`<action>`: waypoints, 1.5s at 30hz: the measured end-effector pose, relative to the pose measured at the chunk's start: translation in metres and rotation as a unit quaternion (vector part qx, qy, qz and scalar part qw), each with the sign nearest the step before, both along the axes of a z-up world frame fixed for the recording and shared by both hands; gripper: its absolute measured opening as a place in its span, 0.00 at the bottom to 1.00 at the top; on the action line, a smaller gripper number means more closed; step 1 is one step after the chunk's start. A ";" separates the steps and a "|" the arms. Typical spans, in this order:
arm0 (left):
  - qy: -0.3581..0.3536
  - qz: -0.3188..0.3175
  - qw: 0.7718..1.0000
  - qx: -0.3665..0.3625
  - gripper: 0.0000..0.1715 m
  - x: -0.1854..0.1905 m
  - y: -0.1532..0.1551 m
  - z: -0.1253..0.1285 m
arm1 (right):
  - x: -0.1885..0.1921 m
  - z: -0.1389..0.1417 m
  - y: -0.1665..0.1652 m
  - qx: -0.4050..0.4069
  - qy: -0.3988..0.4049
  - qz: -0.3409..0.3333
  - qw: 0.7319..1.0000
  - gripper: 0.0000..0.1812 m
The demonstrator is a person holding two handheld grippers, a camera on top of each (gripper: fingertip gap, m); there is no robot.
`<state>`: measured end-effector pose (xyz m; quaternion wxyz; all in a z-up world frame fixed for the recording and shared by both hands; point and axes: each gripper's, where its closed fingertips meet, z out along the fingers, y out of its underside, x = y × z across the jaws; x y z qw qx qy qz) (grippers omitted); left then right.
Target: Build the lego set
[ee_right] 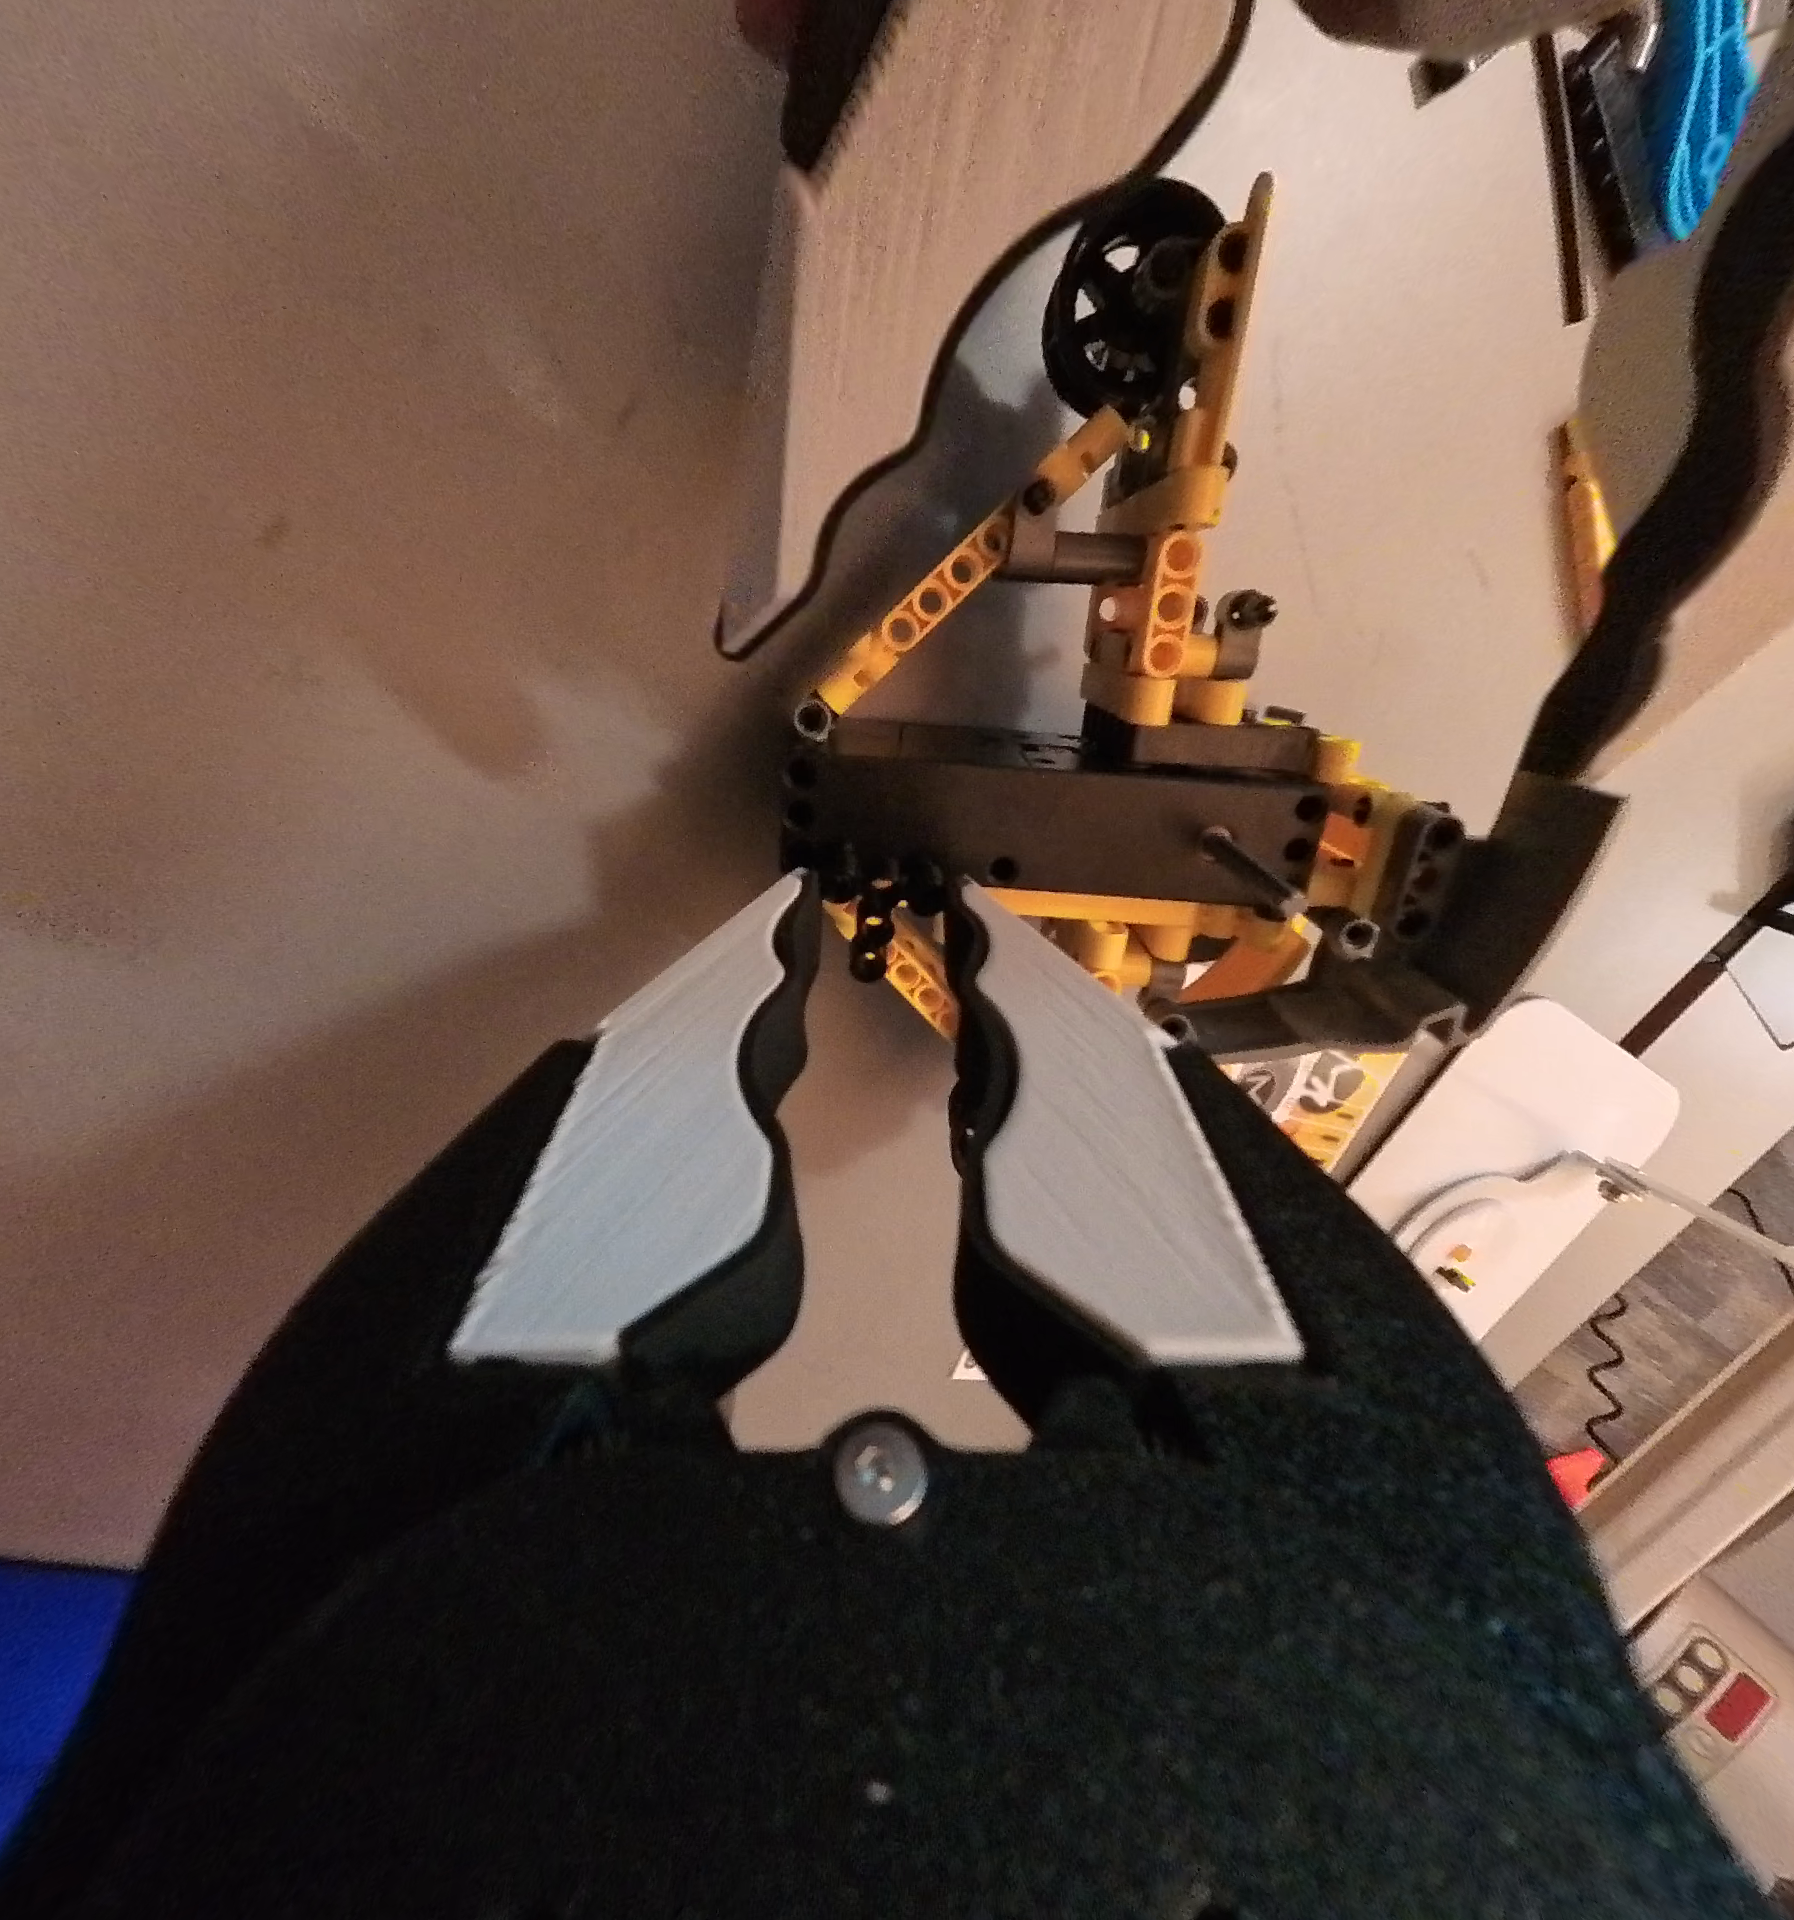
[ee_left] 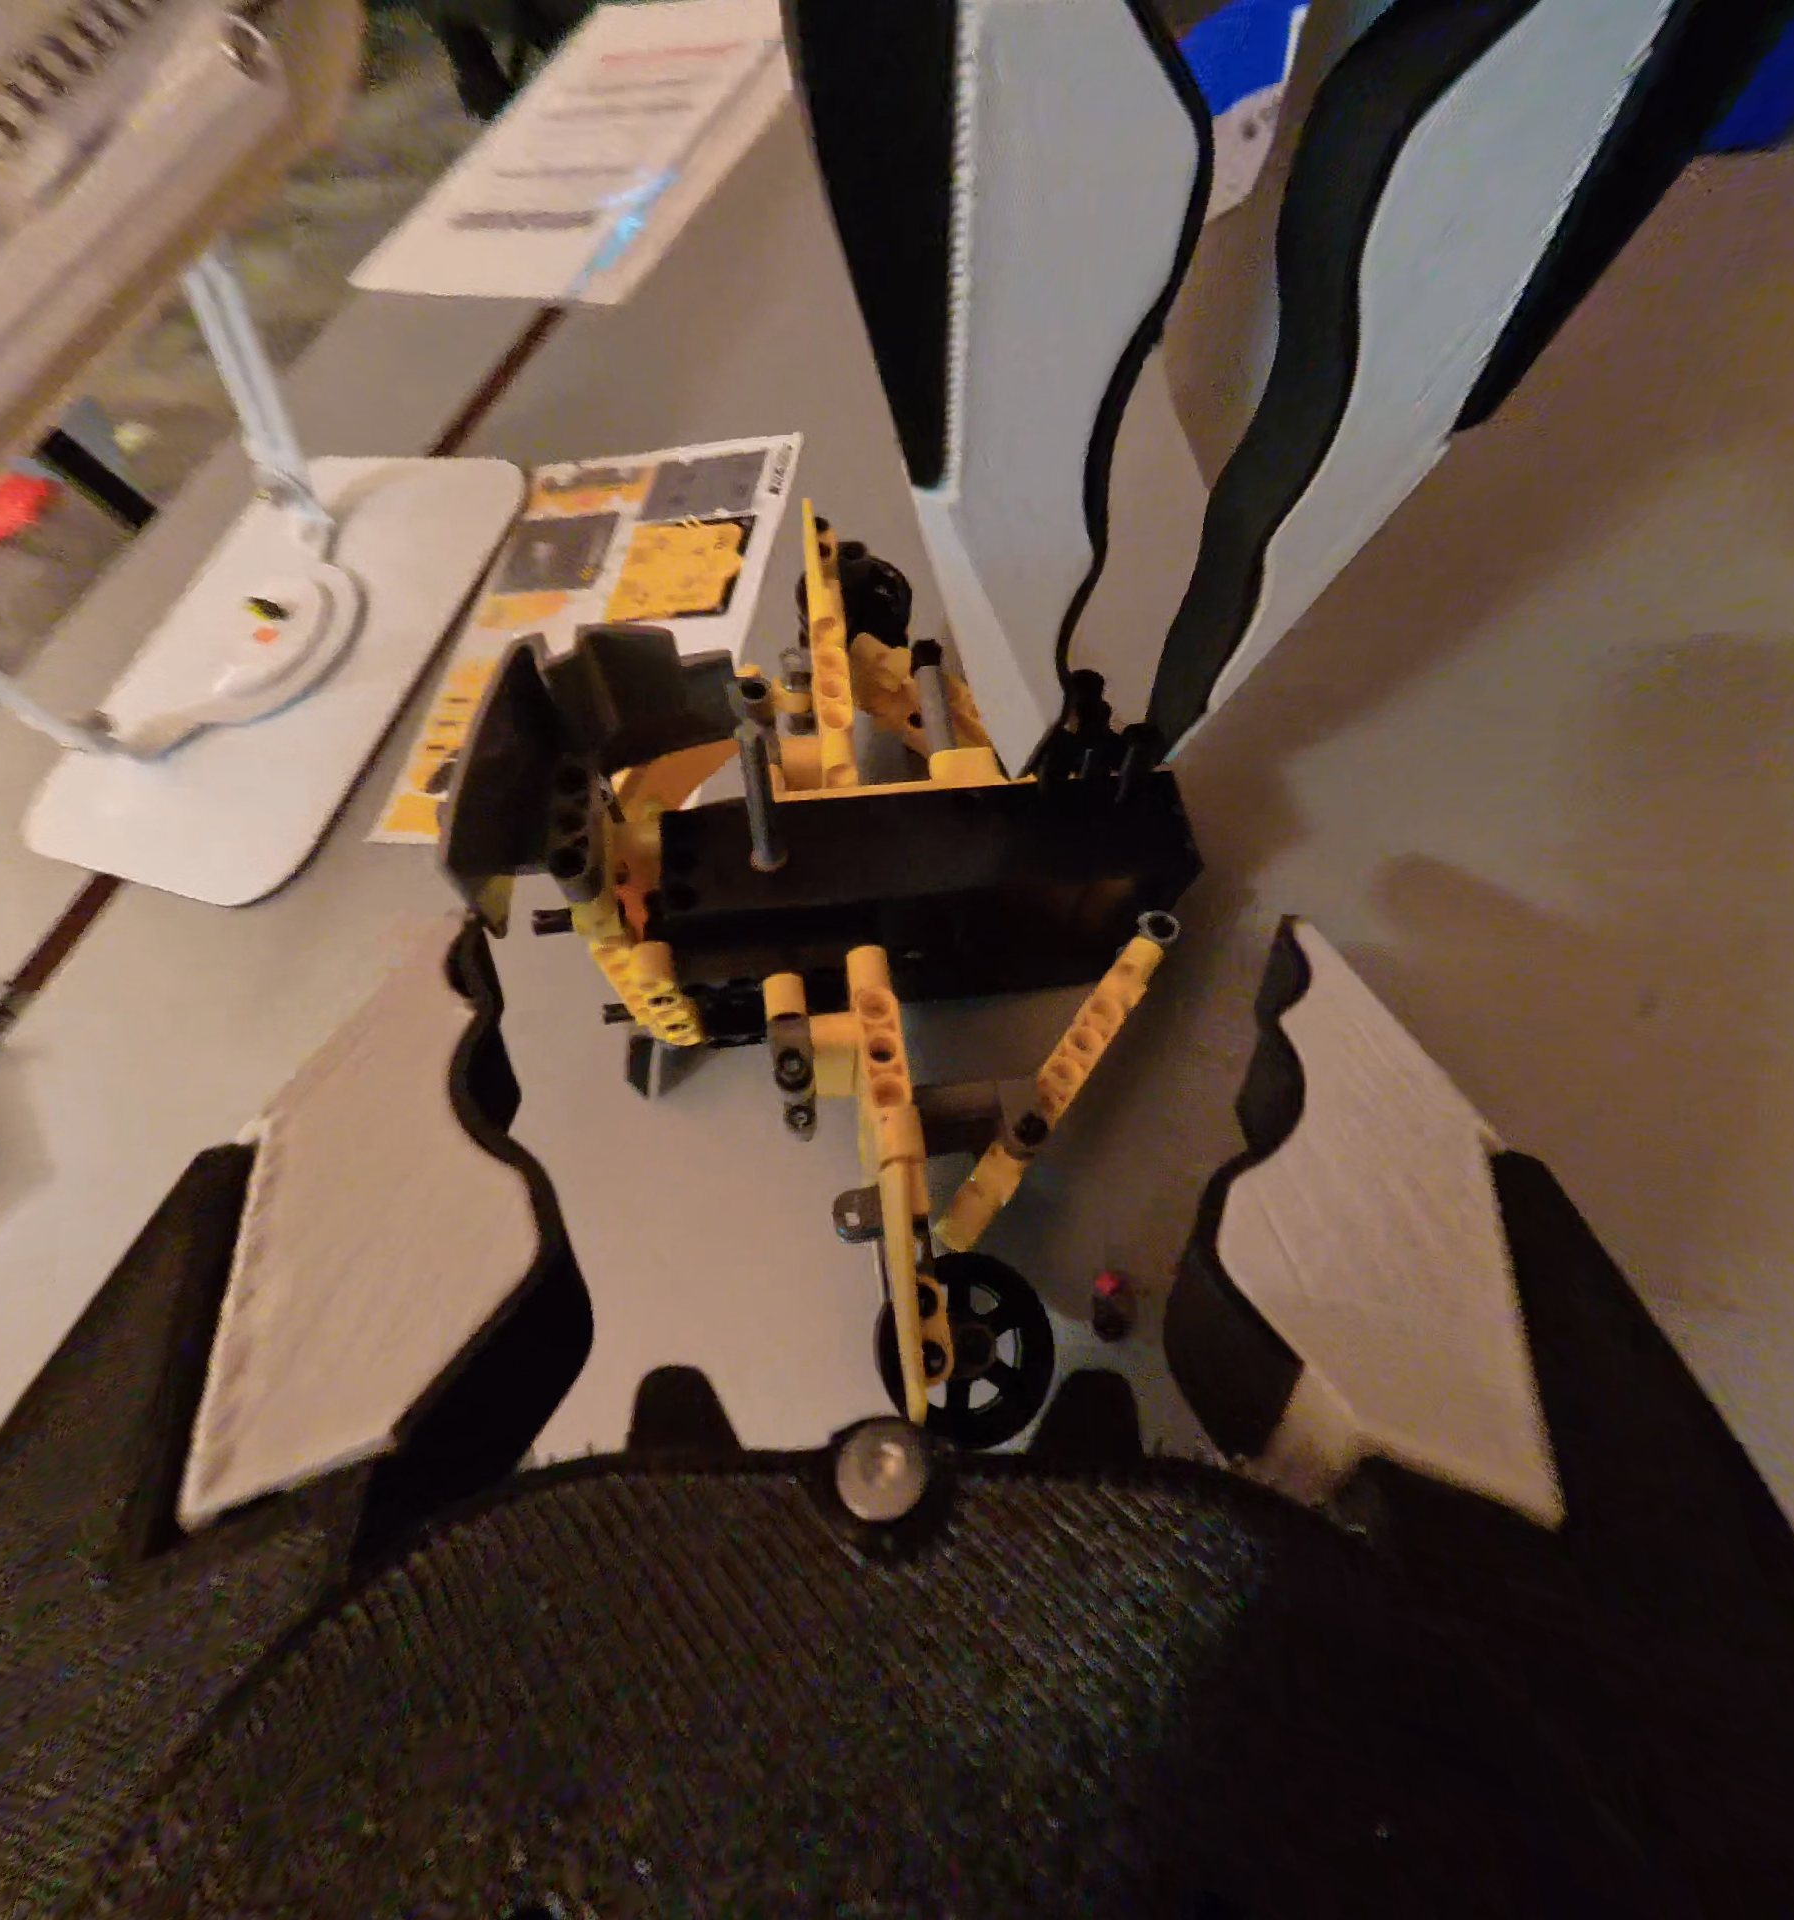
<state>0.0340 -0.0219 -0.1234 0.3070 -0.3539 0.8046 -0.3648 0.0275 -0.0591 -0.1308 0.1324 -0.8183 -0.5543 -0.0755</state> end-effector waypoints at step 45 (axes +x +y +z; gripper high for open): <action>0.049 0.041 0.997 0.048 0.79 0.014 0.006 -0.030 | -0.003 -0.001 -0.001 0.019 -0.075 0.025 0.997 0.12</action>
